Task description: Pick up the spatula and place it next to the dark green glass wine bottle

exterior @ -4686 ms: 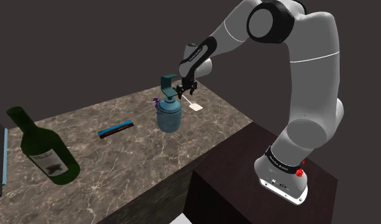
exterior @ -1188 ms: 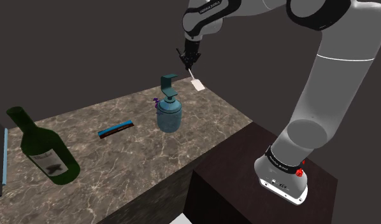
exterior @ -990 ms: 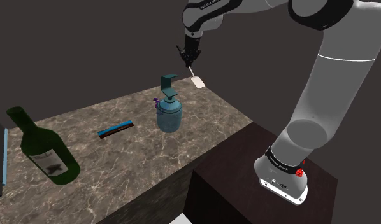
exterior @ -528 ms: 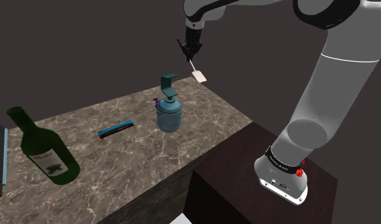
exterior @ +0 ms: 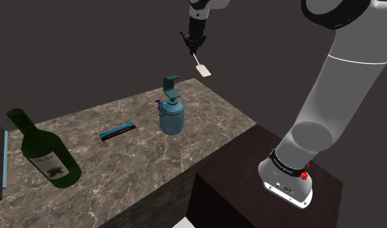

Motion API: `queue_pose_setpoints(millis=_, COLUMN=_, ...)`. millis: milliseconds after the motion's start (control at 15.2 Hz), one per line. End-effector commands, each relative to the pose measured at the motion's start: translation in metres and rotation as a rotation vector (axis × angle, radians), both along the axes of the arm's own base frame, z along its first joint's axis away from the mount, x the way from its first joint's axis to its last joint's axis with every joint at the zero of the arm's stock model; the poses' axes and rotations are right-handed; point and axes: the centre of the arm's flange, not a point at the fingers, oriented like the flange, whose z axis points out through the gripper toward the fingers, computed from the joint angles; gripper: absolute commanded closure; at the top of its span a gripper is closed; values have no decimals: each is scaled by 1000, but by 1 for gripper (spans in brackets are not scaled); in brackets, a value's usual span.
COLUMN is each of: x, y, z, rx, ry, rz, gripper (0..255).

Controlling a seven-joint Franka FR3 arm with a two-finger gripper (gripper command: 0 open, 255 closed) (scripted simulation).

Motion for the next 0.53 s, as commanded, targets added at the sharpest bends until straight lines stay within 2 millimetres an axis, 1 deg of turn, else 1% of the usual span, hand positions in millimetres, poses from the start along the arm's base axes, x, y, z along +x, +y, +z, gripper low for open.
queue_pose_setpoints(millis=0, x=-1, y=-1, z=11, rx=0, ry=1, rz=0, gripper=255)
queue_pose_setpoints(millis=462, x=-1, y=-1, z=48, rx=0, ry=1, rz=0, gripper=255)
